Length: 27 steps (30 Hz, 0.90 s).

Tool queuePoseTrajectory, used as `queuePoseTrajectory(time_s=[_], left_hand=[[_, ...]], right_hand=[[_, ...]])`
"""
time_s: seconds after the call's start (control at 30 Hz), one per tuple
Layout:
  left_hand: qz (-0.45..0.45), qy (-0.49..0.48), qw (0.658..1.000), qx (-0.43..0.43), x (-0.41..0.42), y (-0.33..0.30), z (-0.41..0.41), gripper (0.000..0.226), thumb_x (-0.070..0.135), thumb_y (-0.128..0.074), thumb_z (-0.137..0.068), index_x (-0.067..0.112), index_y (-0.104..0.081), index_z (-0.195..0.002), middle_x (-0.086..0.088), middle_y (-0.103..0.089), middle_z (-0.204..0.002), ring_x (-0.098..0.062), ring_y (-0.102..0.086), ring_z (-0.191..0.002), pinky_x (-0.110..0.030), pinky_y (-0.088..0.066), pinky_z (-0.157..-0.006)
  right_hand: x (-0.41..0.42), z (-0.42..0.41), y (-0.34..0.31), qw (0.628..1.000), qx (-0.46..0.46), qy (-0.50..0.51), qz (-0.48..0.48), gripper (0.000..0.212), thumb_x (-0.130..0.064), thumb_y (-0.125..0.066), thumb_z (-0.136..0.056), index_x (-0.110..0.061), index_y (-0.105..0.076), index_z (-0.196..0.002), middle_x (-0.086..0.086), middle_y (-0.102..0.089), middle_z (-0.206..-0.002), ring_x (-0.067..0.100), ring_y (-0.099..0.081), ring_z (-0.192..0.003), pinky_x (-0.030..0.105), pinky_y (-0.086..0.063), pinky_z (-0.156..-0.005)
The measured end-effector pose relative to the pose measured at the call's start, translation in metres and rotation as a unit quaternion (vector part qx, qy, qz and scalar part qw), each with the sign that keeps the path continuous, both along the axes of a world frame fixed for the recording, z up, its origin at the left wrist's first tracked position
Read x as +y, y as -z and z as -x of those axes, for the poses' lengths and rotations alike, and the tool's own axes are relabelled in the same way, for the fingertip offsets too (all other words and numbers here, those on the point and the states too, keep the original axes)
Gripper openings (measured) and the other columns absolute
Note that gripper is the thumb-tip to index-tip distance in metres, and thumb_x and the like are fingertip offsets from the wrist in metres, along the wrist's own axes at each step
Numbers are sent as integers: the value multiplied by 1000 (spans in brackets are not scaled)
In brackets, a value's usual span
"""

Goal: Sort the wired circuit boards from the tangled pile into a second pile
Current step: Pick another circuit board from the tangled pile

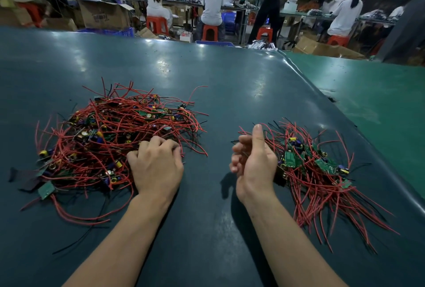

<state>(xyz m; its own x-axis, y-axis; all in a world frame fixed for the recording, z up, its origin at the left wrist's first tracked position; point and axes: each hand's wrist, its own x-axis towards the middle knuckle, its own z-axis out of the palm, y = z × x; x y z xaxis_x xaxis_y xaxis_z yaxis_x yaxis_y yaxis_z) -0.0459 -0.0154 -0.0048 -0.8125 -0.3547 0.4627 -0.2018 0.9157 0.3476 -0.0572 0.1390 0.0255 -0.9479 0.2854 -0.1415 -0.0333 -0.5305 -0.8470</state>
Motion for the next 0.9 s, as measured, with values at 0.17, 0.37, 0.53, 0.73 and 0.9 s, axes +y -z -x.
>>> queuePoseTrajectory(time_s=[0.17, 0.37, 0.53, 0.73, 0.9], left_hand=[[-3, 3, 1000, -20, 2, 0, 0, 24, 37, -60, -92, 22, -72, -106, -3, -65, -110, -29, -51, -108, -43, -34, -86], [-10, -60, 997, 40, -5, -12, -6, 34, 13, -65, -77, 18, -67, -111, -10, -59, -113, -35, -47, -108, -46, -35, -86], [-23, -82, 995, -50, -12, -10, -6, 33, 18, -60, -84, 9, -66, -116, -16, -59, -116, -38, -45, -109, -48, -37, -92], [6, -112, 990, -90, -13, -11, -3, 30, 29, -55, -91, 12, -67, -113, -13, -60, -120, -35, -41, -112, -44, -32, -91], [-25, -64, 995, 78, -16, -11, -6, 25, 26, -70, -87, 15, -70, -110, -11, -67, -105, -36, -48, -102, -47, -34, -84]], right_hand=[[6, 1, -1, 999, -24, -17, 25, 40, -42, -51, -99, -11, -57, -74, -1, -51, -48, 10, -38, -33, 17, -27, -35], [6, 1, -1, 999, -31, -30, 16, 39, -39, -50, -99, -11, -58, -74, -2, -50, -48, 9, -37, -34, 18, -26, -35], [6, 1, -1, 999, -30, -39, 15, 39, -38, -51, -99, -10, -59, -73, -2, -51, -49, 10, -37, -35, 17, -24, -36], [6, 1, -2, 998, -36, -47, 13, 39, -38, -51, -99, -11, -59, -72, -3, -51, -48, 9, -36, -34, 16, -23, -35], [7, 1, -3, 998, -37, -45, 7, 39, -38, -51, -99, -11, -59, -72, -3, -51, -48, 9, -37, -34, 16, -24, -34]])
